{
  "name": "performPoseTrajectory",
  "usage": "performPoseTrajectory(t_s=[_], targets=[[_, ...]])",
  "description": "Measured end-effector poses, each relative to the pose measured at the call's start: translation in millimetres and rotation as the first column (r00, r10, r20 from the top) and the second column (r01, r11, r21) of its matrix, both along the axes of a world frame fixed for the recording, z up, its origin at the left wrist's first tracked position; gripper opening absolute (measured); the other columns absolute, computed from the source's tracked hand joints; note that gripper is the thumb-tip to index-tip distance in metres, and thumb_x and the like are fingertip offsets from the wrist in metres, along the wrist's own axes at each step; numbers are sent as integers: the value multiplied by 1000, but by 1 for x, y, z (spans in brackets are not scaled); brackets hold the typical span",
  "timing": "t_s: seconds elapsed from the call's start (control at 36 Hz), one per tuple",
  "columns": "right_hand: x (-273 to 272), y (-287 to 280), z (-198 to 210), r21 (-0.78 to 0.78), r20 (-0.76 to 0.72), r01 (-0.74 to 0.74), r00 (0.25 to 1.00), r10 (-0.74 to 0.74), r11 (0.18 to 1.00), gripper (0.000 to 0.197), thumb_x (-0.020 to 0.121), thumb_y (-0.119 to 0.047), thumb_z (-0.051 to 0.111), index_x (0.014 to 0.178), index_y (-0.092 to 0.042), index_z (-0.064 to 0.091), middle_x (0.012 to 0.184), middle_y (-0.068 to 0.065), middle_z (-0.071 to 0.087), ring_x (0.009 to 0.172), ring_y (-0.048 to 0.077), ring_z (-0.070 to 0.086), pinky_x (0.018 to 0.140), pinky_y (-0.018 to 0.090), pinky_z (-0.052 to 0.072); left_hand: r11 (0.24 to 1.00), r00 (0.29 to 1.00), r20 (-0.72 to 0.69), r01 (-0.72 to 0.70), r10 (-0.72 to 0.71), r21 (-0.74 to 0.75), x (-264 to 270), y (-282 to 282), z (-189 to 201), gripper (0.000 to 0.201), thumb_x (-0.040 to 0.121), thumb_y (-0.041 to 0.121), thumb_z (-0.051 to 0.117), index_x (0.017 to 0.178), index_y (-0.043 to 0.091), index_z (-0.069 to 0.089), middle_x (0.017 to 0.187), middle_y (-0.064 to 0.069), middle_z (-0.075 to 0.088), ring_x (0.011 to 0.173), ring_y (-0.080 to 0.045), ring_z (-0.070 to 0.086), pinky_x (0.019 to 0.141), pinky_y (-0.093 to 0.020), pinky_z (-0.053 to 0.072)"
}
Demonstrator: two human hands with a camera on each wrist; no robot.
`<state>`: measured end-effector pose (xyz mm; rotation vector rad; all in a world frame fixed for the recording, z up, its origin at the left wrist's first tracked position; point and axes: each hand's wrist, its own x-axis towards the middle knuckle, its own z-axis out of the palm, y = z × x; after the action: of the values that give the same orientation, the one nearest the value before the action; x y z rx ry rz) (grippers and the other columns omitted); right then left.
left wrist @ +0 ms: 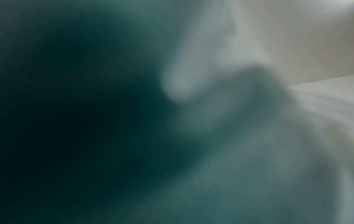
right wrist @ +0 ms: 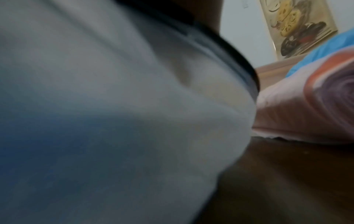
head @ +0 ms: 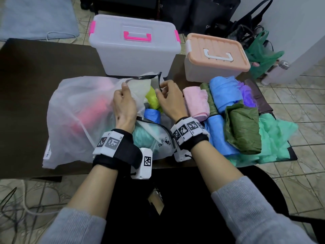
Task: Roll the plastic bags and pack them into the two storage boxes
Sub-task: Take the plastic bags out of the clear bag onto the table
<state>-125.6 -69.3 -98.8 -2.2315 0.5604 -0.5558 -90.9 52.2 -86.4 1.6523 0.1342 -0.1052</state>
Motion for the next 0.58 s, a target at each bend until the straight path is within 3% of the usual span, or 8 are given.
performPoseTrajectory(t_s=[0.06,0.17,0.25,0.31,0.42,0.58], targets=[[0,0,0,3,35,-42,999,41,999,18,85,-12,62,97,-8,49,87,6,50,74,17,48,72,28,39,1000,1000,9,-6,6,12,0,0,0,38,101,38,33,68,21,37,66,6,43,60,-9,41,64,-29,35],[1,-3,-1,29,-10,-69,998,69,997,31,84,-14,63,93,-14,34,91,7,51,82,23,53,71,29,40,1000,1000,12,18,-18,24,0,-1,-2,38,101,41,32,68,21,37,67,6,44,66,-13,43,67,-29,36],[4,-3,-1,32,-215,-123,968,127,992,20,88,-22,60,93,-10,45,95,9,54,89,24,52,74,29,36,999,999,5,41,-41,21,0,-1,-3,39,100,43,32,69,21,37,67,5,43,62,-10,41,66,-29,35],[5,-4,-2,96,-308,-100,943,125,990,28,91,-30,57,105,-7,50,108,10,57,101,24,51,73,26,31,998,999,-3,54,-54,11,1,-1,-5,39,100,43,32,69,21,37,67,5,43,64,-12,41,67,-30,36],[8,-5,-4,175,-363,-62,924,123,983,47,89,-37,60,121,-6,45,123,12,56,112,26,52,77,23,32,998,998,-19,56,-56,-16,3,-2,-8,38,100,44,32,71,21,38,67,5,43,72,-18,43,71,-32,37],[9,-4,1,60,-328,-138,933,150,989,51,84,-31,68,124,-2,54,125,16,56,120,28,47,90,24,35,998,998,-15,62,-62,-11,4,-2,-9,39,100,45,32,68,21,36,66,4,42,75,-19,44,72,-33,37]])
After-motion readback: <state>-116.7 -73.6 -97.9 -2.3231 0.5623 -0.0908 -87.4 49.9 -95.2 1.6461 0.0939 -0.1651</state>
